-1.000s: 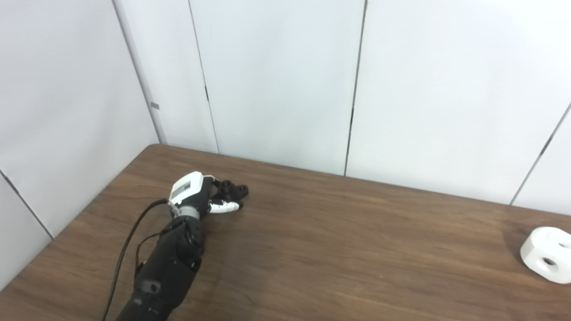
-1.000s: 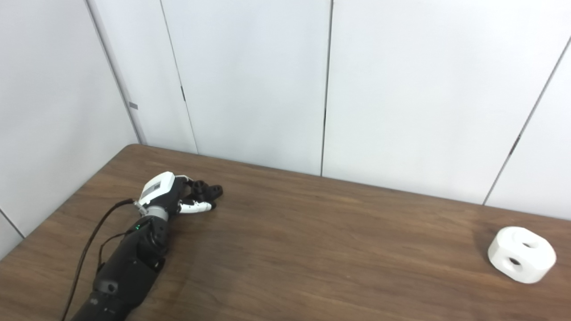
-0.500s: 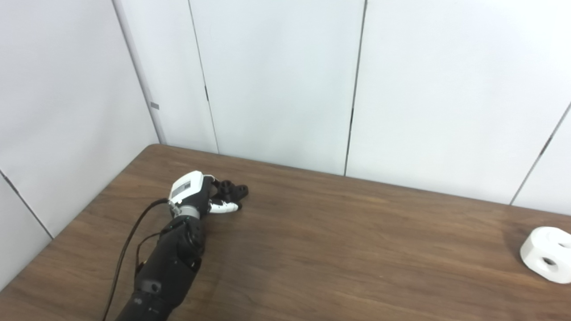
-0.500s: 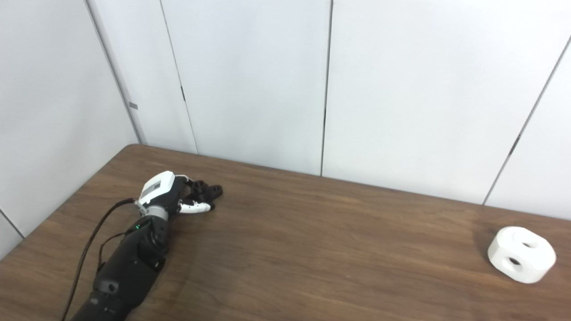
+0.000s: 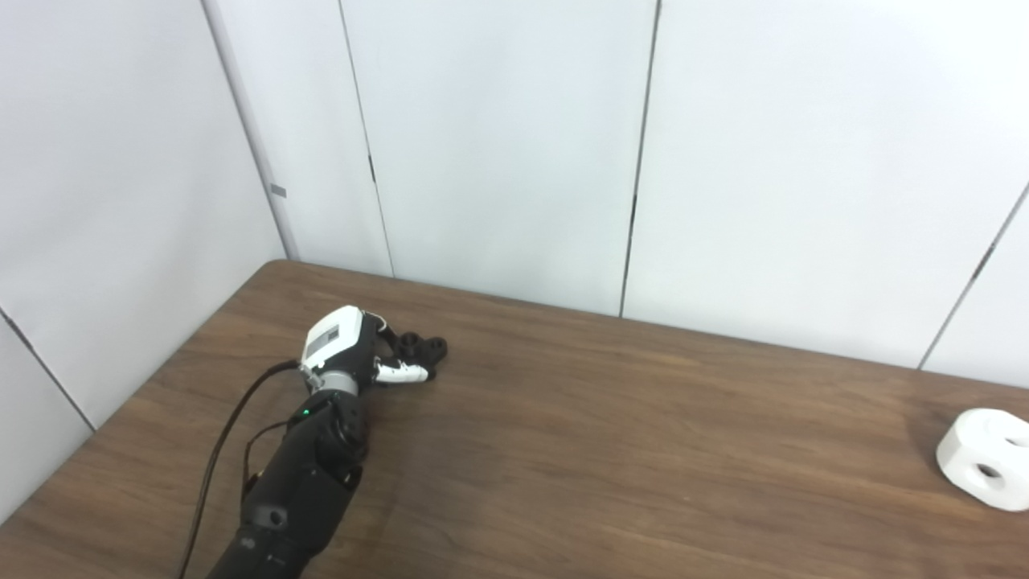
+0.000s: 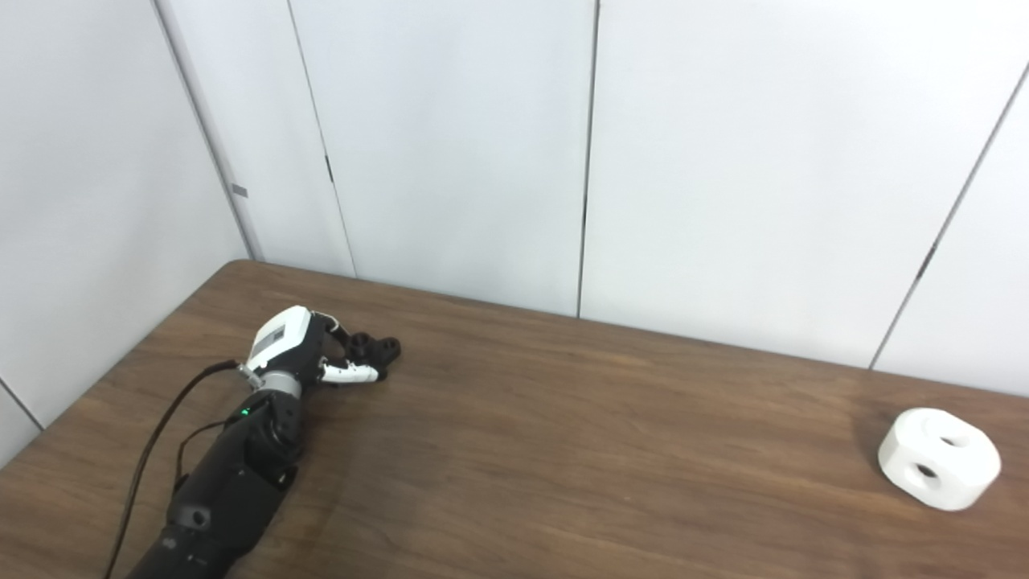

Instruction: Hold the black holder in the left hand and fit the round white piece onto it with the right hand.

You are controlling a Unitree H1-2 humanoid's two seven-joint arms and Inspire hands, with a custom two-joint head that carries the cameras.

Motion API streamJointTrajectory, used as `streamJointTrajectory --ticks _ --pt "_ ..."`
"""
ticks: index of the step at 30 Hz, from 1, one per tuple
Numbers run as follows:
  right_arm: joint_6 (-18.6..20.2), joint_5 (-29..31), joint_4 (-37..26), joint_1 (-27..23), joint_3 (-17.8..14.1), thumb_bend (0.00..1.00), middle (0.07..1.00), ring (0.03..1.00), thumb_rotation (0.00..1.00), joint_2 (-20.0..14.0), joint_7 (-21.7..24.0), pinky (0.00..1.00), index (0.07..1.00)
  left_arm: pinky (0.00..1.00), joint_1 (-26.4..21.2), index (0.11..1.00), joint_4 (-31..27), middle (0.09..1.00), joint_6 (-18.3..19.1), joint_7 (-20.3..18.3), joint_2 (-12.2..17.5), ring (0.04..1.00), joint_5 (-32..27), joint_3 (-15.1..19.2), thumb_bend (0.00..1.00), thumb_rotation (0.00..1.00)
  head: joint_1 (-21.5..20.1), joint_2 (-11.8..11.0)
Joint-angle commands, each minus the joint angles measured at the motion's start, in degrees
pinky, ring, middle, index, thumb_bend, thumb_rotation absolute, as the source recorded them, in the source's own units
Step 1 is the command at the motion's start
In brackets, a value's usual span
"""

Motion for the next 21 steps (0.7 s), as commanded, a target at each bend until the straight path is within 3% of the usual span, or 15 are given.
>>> streamJointTrajectory --ticks 1,14,21 --pt "0.47 0.0 -1.37 1.06 -0.61 0.5 0.959 0.977 1.0 -0.3 -0.47 0.93 0.948 1.0 -1.81 0.485 -0.8 0.796 -0.81 1.76 1.55 0.922 -0.16 -0.08 0.52 0.05 0.02 0.14" --pt "0.76 -0.15 -1.54 0.81 -0.71 0.49 0.963 0.984 1.0 -0.46 -0.33 0.93 0.951 1.0 -1.24 0.486 -1.93 0.795 -0.66 1.59 2.05 0.916 -2.11 -1.11 0.52 0.05 -0.4 0.57" --pt "1.66 -0.91 -1.65 0.56 -0.4 0.5 0.957 0.976 1.0 -0.12 -0.69 0.92 0.947 1.0 1.2 0.487 -8.58 0.806 -0.43 -1.44 2.83 0.916 -1.48 -4.21 0.52 0.05 -0.94 0.92"
